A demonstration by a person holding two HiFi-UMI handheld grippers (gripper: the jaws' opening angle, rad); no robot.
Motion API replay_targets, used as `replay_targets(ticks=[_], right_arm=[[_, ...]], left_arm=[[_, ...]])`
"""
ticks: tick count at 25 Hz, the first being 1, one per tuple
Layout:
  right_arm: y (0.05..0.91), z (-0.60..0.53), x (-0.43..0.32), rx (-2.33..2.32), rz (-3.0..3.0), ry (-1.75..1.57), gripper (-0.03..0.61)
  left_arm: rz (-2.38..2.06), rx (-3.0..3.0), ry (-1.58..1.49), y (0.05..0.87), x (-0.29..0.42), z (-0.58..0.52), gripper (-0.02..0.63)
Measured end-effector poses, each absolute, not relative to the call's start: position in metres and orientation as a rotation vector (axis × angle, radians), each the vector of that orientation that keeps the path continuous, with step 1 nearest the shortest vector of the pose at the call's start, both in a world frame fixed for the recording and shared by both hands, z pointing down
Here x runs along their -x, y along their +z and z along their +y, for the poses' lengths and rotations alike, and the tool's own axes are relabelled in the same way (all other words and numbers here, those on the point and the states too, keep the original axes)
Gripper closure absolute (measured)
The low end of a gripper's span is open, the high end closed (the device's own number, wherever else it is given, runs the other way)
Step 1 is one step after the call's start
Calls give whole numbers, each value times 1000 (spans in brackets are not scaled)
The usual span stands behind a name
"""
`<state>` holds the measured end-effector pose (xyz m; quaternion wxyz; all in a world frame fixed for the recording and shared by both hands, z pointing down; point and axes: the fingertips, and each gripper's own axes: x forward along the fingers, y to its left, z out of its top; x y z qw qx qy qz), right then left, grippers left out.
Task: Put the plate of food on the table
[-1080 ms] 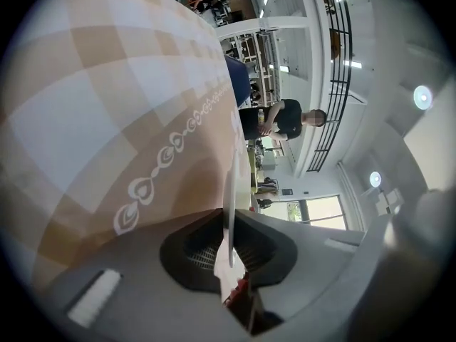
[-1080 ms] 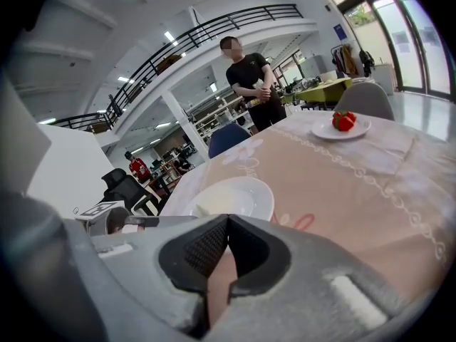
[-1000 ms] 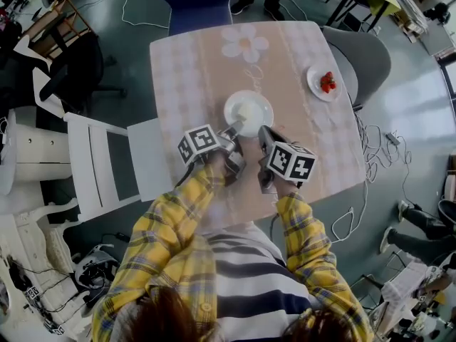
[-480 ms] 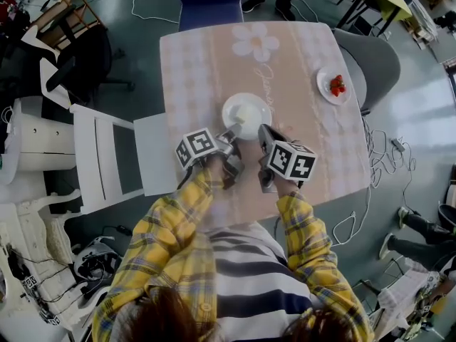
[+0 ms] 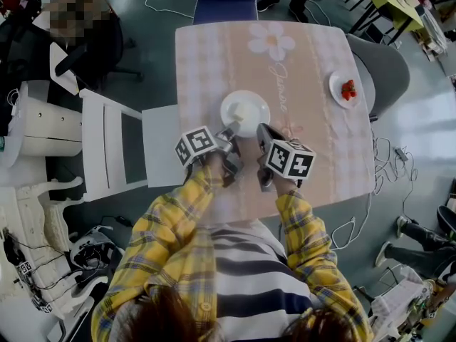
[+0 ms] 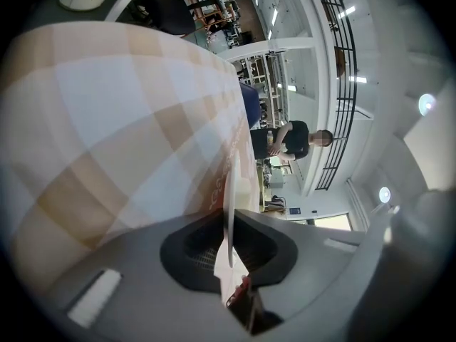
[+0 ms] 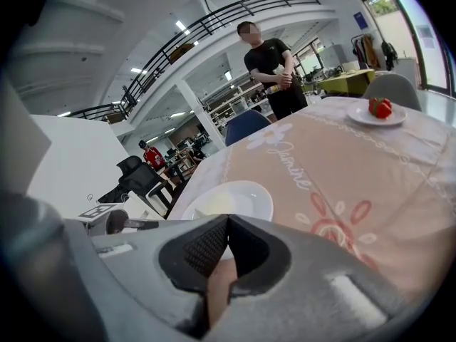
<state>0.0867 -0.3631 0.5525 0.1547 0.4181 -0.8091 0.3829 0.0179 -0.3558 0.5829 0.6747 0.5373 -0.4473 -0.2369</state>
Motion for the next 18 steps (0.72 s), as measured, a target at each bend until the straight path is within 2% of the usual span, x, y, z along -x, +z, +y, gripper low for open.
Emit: replay_targets(ticks=[9, 14, 18], right_arm=[[554, -360, -80, -1178, -2323, 1090, 581], [555, -360, -78, -1178, -2321, 1084, 581], [557, -360, -77, -1177, -2316, 1080, 581]], left_arm=[[-1019, -1218, -501, 582, -19, -351, 588], [-1005, -1252, -484, 577, -20, -352, 502], [-969, -1243, -447, 578, -22, -346, 495]])
